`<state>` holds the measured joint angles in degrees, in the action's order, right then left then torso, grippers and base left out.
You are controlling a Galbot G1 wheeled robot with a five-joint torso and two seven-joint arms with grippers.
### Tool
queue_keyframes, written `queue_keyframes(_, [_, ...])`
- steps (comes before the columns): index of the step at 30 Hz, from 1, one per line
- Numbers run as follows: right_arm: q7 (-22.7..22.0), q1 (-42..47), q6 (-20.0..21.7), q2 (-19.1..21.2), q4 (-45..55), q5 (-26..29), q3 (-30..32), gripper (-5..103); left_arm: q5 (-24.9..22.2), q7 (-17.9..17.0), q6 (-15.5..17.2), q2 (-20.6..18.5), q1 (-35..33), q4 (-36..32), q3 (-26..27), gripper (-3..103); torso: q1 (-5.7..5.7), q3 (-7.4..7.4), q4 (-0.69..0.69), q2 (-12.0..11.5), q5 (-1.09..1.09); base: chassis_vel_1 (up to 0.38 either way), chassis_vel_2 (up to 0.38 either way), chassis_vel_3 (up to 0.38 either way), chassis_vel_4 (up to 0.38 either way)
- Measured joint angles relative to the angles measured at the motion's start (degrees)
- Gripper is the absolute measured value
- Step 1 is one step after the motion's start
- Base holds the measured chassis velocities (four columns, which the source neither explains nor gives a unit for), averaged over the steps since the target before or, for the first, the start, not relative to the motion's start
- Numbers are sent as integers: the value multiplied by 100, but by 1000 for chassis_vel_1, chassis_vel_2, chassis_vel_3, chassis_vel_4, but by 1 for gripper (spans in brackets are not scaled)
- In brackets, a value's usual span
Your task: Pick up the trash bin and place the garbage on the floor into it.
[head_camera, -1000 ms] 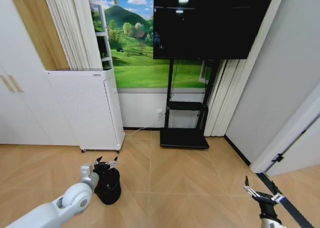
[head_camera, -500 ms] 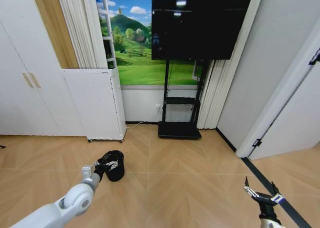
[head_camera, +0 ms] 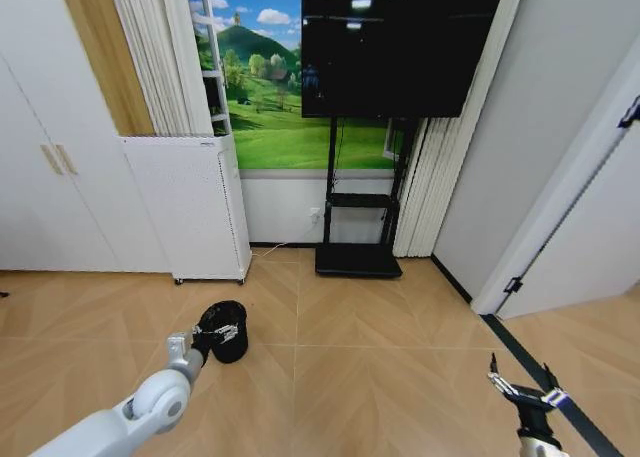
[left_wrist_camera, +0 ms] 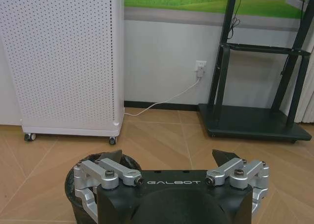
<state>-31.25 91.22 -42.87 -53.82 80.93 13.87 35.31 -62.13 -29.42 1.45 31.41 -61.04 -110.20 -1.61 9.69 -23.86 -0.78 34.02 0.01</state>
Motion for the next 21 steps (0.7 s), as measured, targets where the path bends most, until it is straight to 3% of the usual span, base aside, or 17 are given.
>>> queue_keyframes(12, [-96, 56, -3, -12, -49, -89, 40, 100, 62, -1, -12, 93, 8, 26, -61, 100, 0, 0, 1, 0, 0, 240, -242, -235, 228])
queue_keyframes(18, [-120, 92, -29, -28, -50, -125, 63, 100, 62, -5, -23, 99, 13, 44, -67, 100, -2, 2, 0, 0, 3, 422, -268, -400, 263])
queue_keyframes(21, [-167, 92, -49, -33, -47, -157, 68, 100, 67, -10, -31, 123, -3, 45, -75, 100, -2, 2, 2, -1, -11, 505, -249, -499, 251])
